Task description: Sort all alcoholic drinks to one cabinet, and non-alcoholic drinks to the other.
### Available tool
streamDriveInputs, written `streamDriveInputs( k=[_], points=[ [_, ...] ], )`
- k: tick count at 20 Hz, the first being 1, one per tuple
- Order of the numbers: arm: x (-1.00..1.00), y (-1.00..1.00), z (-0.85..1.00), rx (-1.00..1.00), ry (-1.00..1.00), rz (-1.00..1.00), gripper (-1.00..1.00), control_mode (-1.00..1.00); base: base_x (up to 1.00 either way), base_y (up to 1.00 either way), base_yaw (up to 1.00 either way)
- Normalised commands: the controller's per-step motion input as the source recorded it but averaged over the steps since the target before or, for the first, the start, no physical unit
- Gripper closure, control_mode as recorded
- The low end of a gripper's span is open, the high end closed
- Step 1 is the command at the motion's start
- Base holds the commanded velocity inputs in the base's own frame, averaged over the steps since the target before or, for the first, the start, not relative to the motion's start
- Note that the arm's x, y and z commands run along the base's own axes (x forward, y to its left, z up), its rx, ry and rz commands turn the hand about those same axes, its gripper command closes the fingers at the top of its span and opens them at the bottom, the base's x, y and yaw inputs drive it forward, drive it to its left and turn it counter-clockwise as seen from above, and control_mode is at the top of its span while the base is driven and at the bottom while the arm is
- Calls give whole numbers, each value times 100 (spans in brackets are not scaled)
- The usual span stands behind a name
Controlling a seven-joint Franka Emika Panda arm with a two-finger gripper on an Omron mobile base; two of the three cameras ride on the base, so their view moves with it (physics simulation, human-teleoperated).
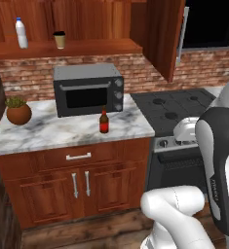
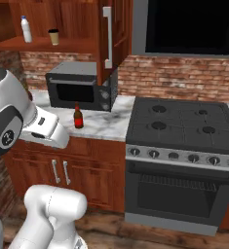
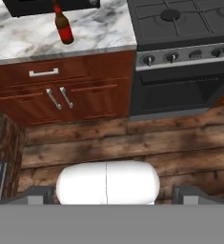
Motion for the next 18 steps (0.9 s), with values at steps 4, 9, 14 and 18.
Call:
streamDriveInputs(
  k=[4, 9, 14, 18],
  points=[
    [0, 0, 0, 0, 0, 0, -100, 100, 16, 99, 0],
    [0, 0, 0, 0, 0, 0, -100, 100, 44, 75, 0],
    [0, 0, 0, 0, 0, 0, -100, 100, 78, 50, 0],
    [0, 0, 0, 0, 0, 0, -100, 100, 74, 37, 0]
  ],
)
